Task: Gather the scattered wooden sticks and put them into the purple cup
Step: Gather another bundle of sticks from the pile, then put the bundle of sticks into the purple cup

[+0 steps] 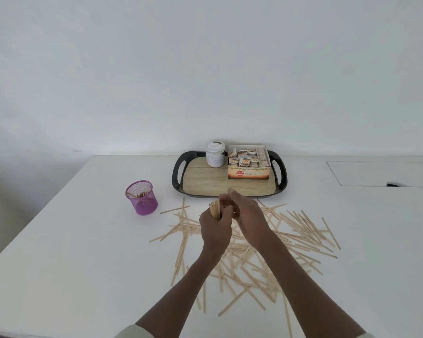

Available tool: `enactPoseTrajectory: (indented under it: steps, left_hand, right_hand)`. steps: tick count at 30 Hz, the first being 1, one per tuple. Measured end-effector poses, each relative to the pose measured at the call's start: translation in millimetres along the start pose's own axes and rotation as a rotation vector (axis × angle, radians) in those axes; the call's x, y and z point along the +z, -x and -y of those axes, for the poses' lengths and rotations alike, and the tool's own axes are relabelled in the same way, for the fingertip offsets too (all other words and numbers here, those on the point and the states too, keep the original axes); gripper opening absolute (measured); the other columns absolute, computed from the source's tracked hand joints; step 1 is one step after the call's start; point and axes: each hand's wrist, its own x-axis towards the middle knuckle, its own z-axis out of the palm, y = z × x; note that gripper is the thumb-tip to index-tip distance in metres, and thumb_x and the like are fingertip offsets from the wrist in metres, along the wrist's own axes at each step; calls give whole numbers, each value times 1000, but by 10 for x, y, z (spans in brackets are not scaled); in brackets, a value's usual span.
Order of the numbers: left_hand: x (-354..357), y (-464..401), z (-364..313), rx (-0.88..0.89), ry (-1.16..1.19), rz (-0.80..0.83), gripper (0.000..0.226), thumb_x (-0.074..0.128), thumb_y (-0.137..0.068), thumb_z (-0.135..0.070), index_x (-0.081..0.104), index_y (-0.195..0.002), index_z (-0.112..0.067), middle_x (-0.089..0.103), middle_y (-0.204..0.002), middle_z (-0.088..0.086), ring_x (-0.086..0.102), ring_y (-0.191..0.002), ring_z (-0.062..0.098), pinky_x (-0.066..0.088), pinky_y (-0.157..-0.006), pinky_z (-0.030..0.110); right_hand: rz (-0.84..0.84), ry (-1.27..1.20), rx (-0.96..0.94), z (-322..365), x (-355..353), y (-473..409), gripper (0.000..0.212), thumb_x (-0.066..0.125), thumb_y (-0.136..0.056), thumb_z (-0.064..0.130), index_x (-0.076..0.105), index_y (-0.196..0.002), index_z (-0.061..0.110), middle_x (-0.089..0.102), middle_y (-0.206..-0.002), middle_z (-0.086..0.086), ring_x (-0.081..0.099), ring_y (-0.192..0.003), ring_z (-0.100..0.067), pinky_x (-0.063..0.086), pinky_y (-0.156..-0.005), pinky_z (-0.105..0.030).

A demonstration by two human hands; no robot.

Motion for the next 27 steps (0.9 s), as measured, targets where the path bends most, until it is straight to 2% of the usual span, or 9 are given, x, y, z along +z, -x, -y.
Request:
enactPoseTrajectory:
  steps: [4, 6, 8, 13, 17, 20, 23, 25, 27]
  left_hand:
    - [-230, -91, 166, 21, -153, -61, 44, 61, -81, -11, 30, -51, -21, 28, -43, -10, 23, -43, 6, 24, -41, 19]
    - [-344, -137, 244, 72, -223, -53, 45, 61, -83, -23, 29, -51, -21, 30, -41, -10, 25, -43, 7, 22, -41, 16]
    - [-452, -183, 313, 116, -287, -57, 39, 54, -81, -35, 30, -52, -24, 37, -41, -9, 30, -42, 8, 25, -40, 17]
    - [-647, -285, 479, 120, -380, -50, 24, 51, -78, -24, 42, -56, -31, 49, -45, -3, 37, -42, 9, 27, -40, 18]
    - [-792, -368, 548, 100, -378, -54, 37, 52, -75, -13, 53, -65, -49, 53, -48, -6, 42, -42, 7, 29, -39, 15]
    - [-904, -429, 591, 71, -334, -49, 18, 52, -72, -21, 52, -63, -36, 50, -48, -9, 37, -43, 7, 27, -41, 16]
    - [-1070, -519, 695, 101, -344, -69, 20, 61, -71, -38, 46, -61, -31, 48, -49, -10, 38, -46, 9, 30, -45, 16]
    - [-1204, -580, 824, 96, -396, -69, 19, 70, -74, -42, 53, -78, -34, 59, -68, -15, 53, -61, 6, 38, -57, 11]
    - [-1348, -603, 1001, 99, -477, -74, 35, 74, -76, -42, 57, -104, -29, 63, -98, -16, 58, -90, 5, 43, -79, 13]
  right_hand:
    - [200, 669, -176, 310, 102, -77, 23, 65, -90, 49, 76, -96, 30, 75, -90, 14, 67, -83, 3, 49, -73, -11]
    - [282, 883, -221, 354, 202, -112, 23, 69, -87, 47, 74, -104, 32, 74, -91, 16, 66, -84, 5, 47, -70, -8]
    - [329, 1018, -272, 333, 318, -133, 23, 73, -86, 38, 74, -107, 27, 74, -94, 13, 66, -86, 2, 48, -74, -11]
    - [377, 1135, -312, 256, 636, -141, 19, 74, -85, 20, 75, -103, 18, 70, -95, 7, 65, -85, -5, 48, -72, -14]
    - [387, 1204, -309, 184, 874, -219, 15, 69, -84, 4, 79, -92, 12, 73, -87, 0, 67, -79, -9, 50, -68, -13]
    - [376, 1231, -310, 133, 1000, -297, 22, 62, -84, -3, 79, -90, 9, 77, -85, -5, 71, -78, -12, 51, -67, -10]
    - [349, 1295, -361, 140, 1117, -424, 20, 63, -87, 1, 80, -94, 8, 77, -91, -6, 71, -83, -15, 55, -76, -20]
    - [306, 1272, -384, 183, 1185, -545, 16, 66, -87, 3, 79, -96, 5, 77, -92, -7, 71, -83, -16, 53, -76, -21]
    - [243, 1239, -422, 247, 1260, -682, 14, 69, -88, 5, 79, -98, 4, 77, -92, -9, 70, -82, -16, 50, -74, -19]
